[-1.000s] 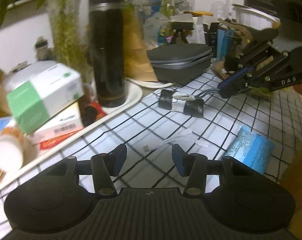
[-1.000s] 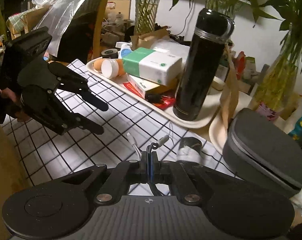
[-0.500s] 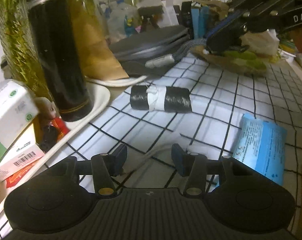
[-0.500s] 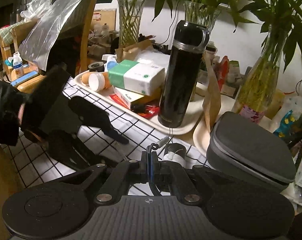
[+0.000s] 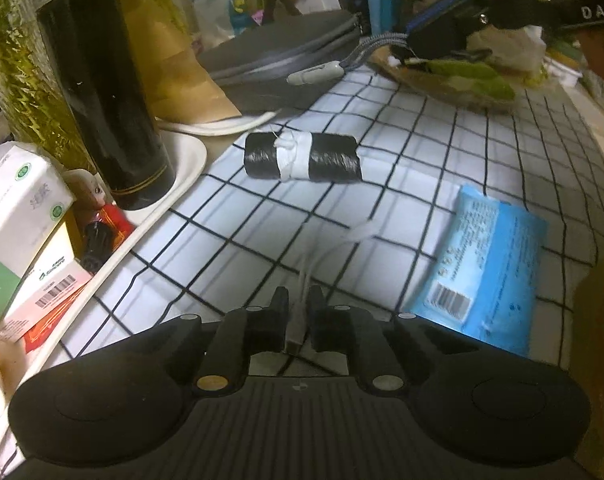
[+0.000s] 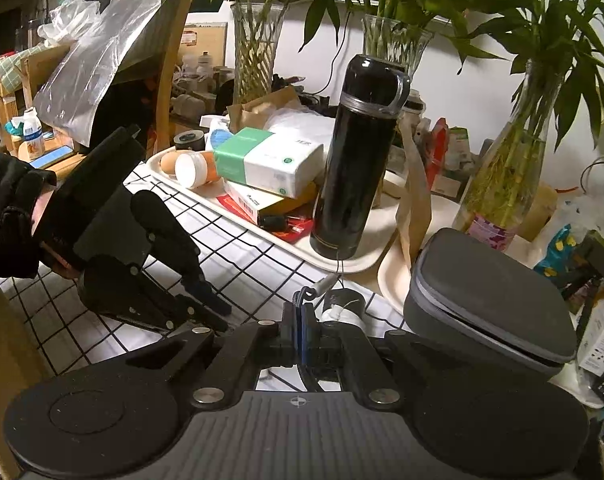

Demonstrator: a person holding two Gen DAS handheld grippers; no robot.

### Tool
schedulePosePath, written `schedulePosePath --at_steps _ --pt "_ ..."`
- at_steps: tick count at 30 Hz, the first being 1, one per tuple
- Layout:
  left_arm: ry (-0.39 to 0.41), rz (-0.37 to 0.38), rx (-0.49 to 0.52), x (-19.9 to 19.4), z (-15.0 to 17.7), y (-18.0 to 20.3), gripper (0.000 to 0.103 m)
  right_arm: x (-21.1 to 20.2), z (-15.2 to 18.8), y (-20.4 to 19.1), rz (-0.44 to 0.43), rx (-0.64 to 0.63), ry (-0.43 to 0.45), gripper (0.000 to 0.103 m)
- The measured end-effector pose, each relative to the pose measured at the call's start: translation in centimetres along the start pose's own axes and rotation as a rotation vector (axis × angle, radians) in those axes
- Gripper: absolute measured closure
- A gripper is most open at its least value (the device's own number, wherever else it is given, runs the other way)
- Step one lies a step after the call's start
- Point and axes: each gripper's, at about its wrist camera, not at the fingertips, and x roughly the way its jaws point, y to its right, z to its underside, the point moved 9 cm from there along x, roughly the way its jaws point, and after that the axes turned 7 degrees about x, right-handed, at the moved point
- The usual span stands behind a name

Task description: Organize soft objects

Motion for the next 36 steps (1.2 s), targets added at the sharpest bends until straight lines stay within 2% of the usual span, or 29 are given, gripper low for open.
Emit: schedulePosePath --at_steps 13,20,27,36 --pt "-0.019 0.008 -0.067 -2.7 1.8 0.5 0.094 -1.0 -0.1 -0.7 0.026 -0.013 -0.001 0.099" --pt "0.010 -0.040 -0.110 -5.2 2.1 -0.1 0.094 -1.8 -0.2 -1.5 0.024 -0.018 -0.003 0.099" --pt "0.009 -0.120 -0.083 -8.7 1.5 -0.2 0.094 -3.6 -0.6 -3.3 0.001 -0.028 0.010 0.099" --pt "0.030 -0.192 -0.115 -13.9 0.3 -0.2 0.094 -6.1 -0.7 -5.7 0.005 0.025 0.024 0.099"
